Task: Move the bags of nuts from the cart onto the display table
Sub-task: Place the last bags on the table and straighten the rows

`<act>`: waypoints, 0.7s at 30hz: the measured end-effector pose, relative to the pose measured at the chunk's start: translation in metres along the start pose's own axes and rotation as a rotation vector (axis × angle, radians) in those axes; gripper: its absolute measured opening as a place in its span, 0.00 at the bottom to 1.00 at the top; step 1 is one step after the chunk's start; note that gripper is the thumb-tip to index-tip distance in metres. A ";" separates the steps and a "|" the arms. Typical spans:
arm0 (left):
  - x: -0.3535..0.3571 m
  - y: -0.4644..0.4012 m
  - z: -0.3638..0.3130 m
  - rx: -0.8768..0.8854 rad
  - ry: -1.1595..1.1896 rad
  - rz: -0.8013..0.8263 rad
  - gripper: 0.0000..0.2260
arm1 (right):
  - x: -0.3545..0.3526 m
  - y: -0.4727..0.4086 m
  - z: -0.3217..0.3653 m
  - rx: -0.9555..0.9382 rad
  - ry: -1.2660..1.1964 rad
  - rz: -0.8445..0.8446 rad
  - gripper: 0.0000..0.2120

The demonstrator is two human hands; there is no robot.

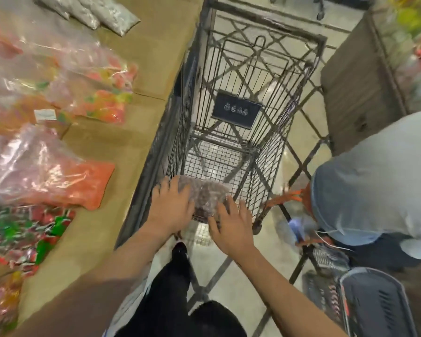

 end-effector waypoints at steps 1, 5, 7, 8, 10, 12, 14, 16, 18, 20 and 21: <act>0.007 -0.016 0.007 0.014 -0.015 0.058 0.25 | 0.002 -0.014 0.002 0.027 0.003 0.025 0.30; 0.048 -0.070 0.028 0.029 0.022 0.215 0.26 | 0.036 -0.070 -0.003 0.167 -0.080 0.172 0.36; 0.068 -0.091 0.037 0.023 0.071 0.260 0.25 | 0.054 -0.094 -0.010 0.231 -0.171 0.232 0.35; 0.078 -0.101 0.041 0.005 0.117 0.272 0.23 | 0.063 -0.105 -0.015 0.261 -0.223 0.258 0.33; 0.100 -0.123 0.054 -0.049 0.189 0.329 0.19 | 0.076 -0.127 -0.019 0.316 -0.326 0.311 0.30; 0.126 -0.143 0.065 -0.122 0.240 0.408 0.19 | 0.091 -0.151 -0.023 0.365 -0.411 0.343 0.26; 0.152 -0.159 0.078 -0.206 0.262 0.436 0.23 | 0.105 -0.173 -0.023 0.415 -0.510 0.348 0.22; 0.176 -0.167 0.090 -0.262 0.286 0.423 0.21 | 0.120 -0.188 -0.026 0.481 -0.620 0.335 0.17; 0.199 -0.169 0.100 -0.334 0.374 0.374 0.20 | 0.142 -0.197 -0.030 0.565 -0.692 0.349 0.15; 0.220 -0.170 0.109 -0.400 0.445 0.317 0.25 | 0.172 -0.201 -0.036 0.712 -0.828 0.432 0.21; 0.228 -0.171 0.113 -0.431 0.475 0.274 0.27 | 0.185 -0.202 -0.038 0.780 -0.871 0.476 0.21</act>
Point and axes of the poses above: each hand's wrist, its own y-axis away from the middle knuckle, its own x-axis out of the palm, z = x × y, the point moved 9 cm from there along -y, towards the middle knuckle, and after that the axes turned 15 degrees about x, right-handed, at the moved point
